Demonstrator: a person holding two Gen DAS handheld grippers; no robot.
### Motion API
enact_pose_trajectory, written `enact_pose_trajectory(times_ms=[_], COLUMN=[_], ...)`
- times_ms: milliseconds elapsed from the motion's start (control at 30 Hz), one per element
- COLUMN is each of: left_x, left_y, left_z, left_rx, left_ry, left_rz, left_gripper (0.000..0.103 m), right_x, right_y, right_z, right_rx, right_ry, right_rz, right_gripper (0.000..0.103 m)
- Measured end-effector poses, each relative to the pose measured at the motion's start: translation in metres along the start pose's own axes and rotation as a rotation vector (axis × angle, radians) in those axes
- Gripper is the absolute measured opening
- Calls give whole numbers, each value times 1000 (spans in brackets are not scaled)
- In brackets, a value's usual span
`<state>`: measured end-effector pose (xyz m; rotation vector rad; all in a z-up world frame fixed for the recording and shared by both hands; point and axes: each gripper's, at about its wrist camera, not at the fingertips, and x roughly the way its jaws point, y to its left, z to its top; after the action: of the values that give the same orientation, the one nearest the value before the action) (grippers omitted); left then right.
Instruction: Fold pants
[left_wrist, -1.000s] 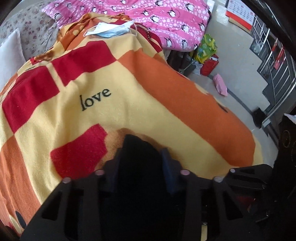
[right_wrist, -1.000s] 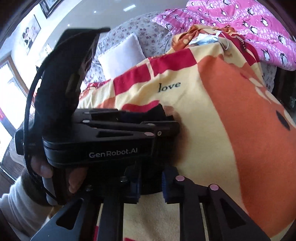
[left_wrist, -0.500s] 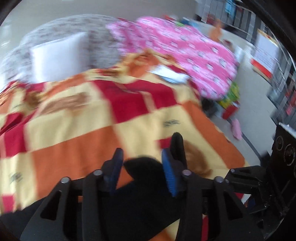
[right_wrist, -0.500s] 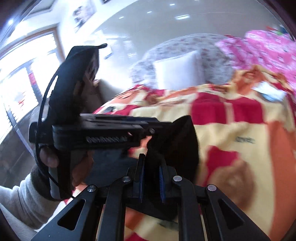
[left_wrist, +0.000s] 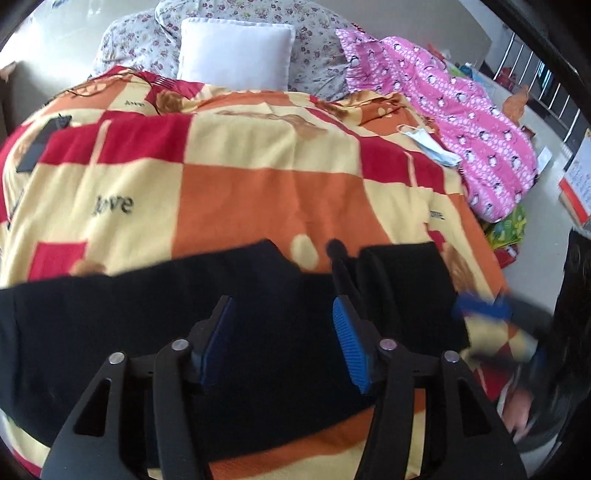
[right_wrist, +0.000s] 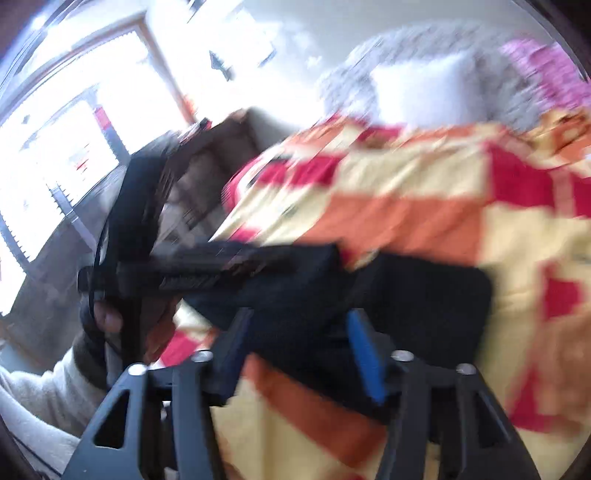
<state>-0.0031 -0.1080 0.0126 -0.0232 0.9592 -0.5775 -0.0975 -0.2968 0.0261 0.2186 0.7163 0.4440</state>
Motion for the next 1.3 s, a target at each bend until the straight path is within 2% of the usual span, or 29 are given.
enact_pose_trajectory(times_ms=[33,100,167,267,367,400,433,467,667,800,833,900,967,1000,1067,1233,1300], left_x=[1,5,11,31,45,45,44,44,9,1,5,15,20,19,16,2,-2], left_y=[-5,-17,-27,-45,-59,-63,-64,-64,-49,-27,-22,-13,-5,-4,-6,-6,-7], left_z=[-4,-8,-10,-18,-22,-20,-20,-17,-8,-16,-20,-26,-29,-30,-31,-32,-32], left_rx=[1,-2,1,15,34,39,32,12,25,13,8,-20,-49,-56,-50,-39,-36], left_ry=[-3,-2,17,69,86,65,69,84,-4,1,11,30,26,23,18,-18,-33], left_rz=[-17,-43,-59,-54,-11,-14,-47,-67,-18,64,88,124,109,106,109,155,166], left_gripper=[66,71,72,72,70,49,13,11,10,10,10,10,10,10,11,18,24], right_x=[-8,-15,-11,-1,-5,-7,-8,-11,-19,3,11,36,63,76,81,57,48], right_y=[-9,-30,-51,-61,-66,-67,-68,-68,-49,-29,-26,-23,-25,-26,-24,-12,-2], right_z=[1,2,-4,-11,-14,-14,-14,-12,-3,6,7,9,7,5,6,8,4], right_rx=[7,56,115,138,158,158,158,160,106,27,12,-16,-37,-52,-68,-85,-112], right_ry=[-20,-32,-14,8,0,-8,-14,-24,-56,-24,-13,36,102,130,125,111,112], right_rz=[-52,-152,-198,-234,-221,-220,-223,-226,-199,-174,-176,-186,-228,-249,-260,-250,-246], right_gripper=[58,59,57,55,55,55,55,55,55,53,50,32,23,23,23,25,32])
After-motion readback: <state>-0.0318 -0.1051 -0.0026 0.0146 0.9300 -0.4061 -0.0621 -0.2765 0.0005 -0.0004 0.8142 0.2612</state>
